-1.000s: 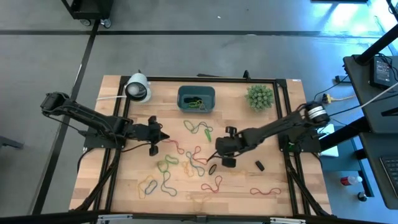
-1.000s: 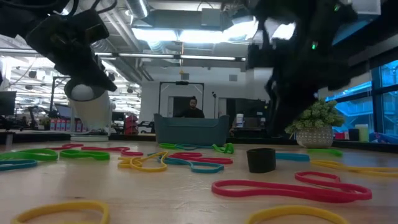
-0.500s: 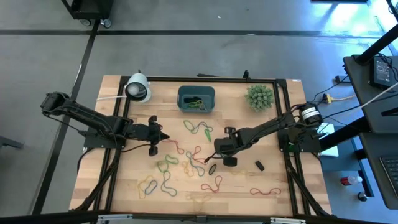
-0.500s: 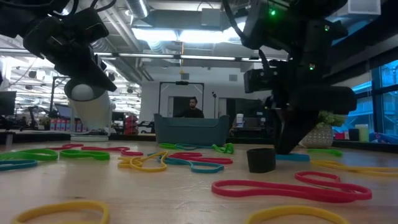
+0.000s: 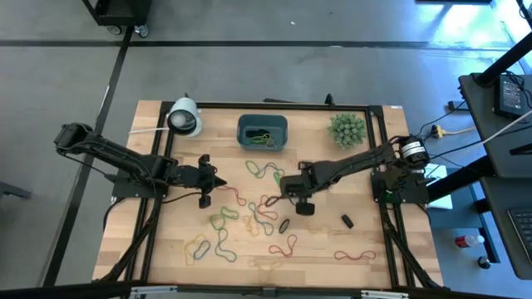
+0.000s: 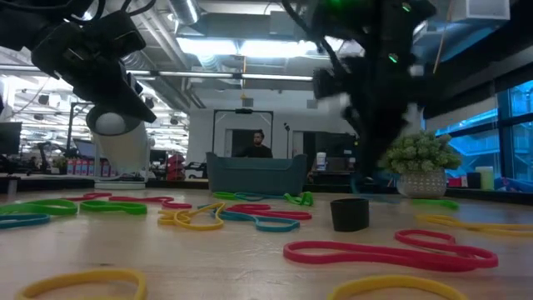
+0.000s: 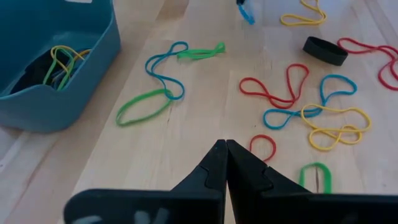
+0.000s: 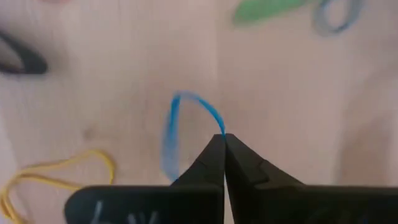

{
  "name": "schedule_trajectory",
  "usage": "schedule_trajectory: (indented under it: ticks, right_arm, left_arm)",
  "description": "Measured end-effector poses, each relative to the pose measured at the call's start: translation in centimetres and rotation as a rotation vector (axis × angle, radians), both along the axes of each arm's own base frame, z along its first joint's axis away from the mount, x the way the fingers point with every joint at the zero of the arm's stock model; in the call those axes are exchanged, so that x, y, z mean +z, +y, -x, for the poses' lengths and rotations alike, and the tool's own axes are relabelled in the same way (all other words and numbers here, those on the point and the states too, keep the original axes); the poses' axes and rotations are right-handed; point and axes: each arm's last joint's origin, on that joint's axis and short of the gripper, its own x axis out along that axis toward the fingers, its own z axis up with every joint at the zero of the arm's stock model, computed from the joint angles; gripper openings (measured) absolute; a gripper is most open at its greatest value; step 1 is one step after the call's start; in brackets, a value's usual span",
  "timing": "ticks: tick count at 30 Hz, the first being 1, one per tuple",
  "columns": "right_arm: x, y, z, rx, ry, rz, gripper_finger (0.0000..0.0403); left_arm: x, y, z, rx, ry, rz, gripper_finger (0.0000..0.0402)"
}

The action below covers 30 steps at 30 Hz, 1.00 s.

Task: Pick and place rubber bands into bin
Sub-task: Put the blue rubber band into the blue bin

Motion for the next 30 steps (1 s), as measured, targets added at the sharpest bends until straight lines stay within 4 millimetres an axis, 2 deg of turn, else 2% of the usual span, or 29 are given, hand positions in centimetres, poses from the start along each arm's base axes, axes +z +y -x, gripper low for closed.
schedule_trajectory:
  ticks: [7, 12, 16, 21, 27, 30]
  right_arm:
    - [5.0, -2.6, -2.6, 0.007, -0.115, 0.118, 0.0002]
    - [8.0, -5.7, -4.1, -0.004, -0.203, 0.151, 0.0001]
    - [8.9, -9.0, -5.3, -0.027, -0.255, 0.184, 0.0001]
    - [8.9, -13.6, -7.3, -0.086, -0.284, 0.220, 0.0000]
    - [6.8, -18.5, -9.9, -0.103, -0.292, 0.250, 0.0000]
    - [5.0, -20.4, -10.9, -0.104, -0.273, 0.263, 0.0000]
  left_arm:
    - [0.0, 0.0, 0.0, 0.000, 0.000, -0.001, 0.0005]
    - [0.0, 0.1, 0.0, 0.010, -0.001, -0.005, 0.0001]
    - [0.0, 0.1, 0.0, 0.010, -0.001, -0.006, 0.0005]
    - [-0.1, 0.1, 0.0, 0.009, 0.009, -0.007, 0.0007]
    - [-0.1, 0.1, 0.0, 0.009, 0.008, -0.007, 0.0008]
    - [-0.1, 0.1, 0.0, 0.009, 0.010, -0.007, 0.0008]
